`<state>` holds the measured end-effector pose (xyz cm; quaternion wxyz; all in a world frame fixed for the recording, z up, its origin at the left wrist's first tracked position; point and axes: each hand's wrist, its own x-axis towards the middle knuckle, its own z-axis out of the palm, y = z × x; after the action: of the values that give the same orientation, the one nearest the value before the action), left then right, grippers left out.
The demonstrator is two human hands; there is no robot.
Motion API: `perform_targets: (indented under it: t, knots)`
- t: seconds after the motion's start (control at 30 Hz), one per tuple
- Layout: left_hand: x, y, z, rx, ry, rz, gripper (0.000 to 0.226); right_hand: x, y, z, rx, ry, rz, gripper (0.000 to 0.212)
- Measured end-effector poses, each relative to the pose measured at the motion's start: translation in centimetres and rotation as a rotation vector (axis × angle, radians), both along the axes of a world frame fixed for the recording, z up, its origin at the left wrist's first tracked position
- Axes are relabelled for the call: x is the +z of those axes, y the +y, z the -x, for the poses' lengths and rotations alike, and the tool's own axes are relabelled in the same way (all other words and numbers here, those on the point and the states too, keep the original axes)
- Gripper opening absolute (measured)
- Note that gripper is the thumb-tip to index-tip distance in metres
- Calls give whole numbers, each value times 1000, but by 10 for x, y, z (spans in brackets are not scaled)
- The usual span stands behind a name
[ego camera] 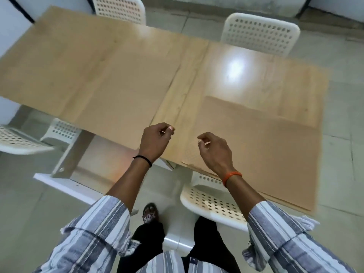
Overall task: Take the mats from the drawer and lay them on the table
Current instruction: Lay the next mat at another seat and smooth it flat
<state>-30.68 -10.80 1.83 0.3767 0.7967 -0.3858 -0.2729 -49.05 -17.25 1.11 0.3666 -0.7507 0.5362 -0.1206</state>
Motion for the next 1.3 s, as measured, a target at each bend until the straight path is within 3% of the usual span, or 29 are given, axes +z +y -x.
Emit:
perform_targets:
  t: [0.2,0.43,0.57,0.73,0.93,1.2,1.3]
  knots:
    - [-3,48,-103,54,38,15,22,0,31,-108,-64,-203,-303,29]
    - [-19,86,-243,73,-19,-104,18,-18,61,-229,-248,-159,-465,63]
    - [-28,87,-298,85,-49,-215,41,-27,70,-264,-371,-108,-401,68]
    - [-37,78,-320,64,-45,-392,64,-26,68,-274,-428,-54,-384,52]
    - [-31,66,-323,111,-63,-402,58,-19,60,-274,-445,-48,-381,40]
    - [-19,53,-323,206,-111,-390,51,-14,55,-276,-492,-71,-338,38]
    - [-21,52,-318,190,-79,-391,54,-15,52,-275,-549,-124,-382,54]
